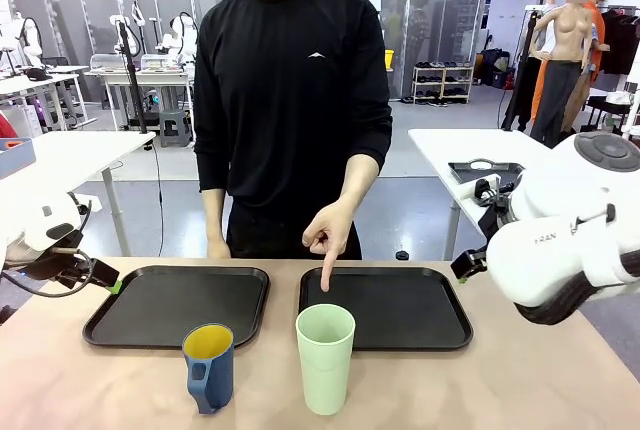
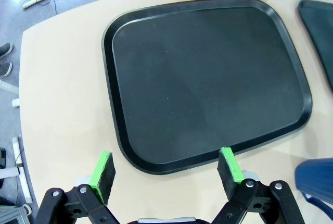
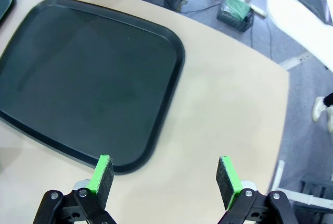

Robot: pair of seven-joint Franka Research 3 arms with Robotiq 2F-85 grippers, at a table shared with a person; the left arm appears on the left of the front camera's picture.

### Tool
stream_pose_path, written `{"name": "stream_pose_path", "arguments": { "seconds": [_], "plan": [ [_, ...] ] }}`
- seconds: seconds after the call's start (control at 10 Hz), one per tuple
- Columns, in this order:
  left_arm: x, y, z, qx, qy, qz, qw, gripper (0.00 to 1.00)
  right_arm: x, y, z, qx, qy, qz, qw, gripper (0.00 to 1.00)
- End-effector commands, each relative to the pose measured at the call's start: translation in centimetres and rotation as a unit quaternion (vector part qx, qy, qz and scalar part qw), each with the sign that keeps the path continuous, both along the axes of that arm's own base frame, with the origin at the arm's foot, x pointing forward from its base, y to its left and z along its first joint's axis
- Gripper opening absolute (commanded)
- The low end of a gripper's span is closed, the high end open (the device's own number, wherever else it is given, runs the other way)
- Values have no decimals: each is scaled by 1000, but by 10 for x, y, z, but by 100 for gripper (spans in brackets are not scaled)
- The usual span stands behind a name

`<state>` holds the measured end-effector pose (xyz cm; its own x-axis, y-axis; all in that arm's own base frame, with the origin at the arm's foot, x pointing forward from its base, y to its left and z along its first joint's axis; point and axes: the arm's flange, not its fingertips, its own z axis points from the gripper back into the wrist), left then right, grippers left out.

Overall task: Sort and store the cups by type.
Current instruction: Pick up the Reusable plastic cup.

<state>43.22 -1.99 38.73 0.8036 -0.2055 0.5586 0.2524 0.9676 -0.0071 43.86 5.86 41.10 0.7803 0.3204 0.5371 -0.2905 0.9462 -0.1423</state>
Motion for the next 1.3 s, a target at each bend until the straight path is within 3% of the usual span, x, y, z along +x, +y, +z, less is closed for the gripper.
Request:
{"name": "stream_pose_path", "arguments": {
  "seconds": [0.0, 0.2, 0.6, 0.7, 0.8, 1.2],
  "plan": [
    [0, 0, 1, 0, -1, 0, 1000, 100, -39, -15, 14, -63, 3, 48, 997, 100],
    [0, 0, 1, 0, -1, 0, 1000, 100, -56, -22, 31, -108, 13, 95, 989, 100],
    [0, 0, 1, 0, -1, 0, 1000, 100, -75, -39, 43, -169, 73, 220, 958, 100],
    [0, 0, 1, 0, -1, 0, 1000, 100, -74, -42, 45, -183, 75, 220, 955, 100],
    [0, 0, 1, 0, -1, 0, 1000, 100, -45, -22, 54, -153, 65, 188, 968, 100],
    [0, 0, 1, 0, -1, 0, 1000, 100, -48, -28, 56, -162, 73, 201, 963, 100]
  ]
}}
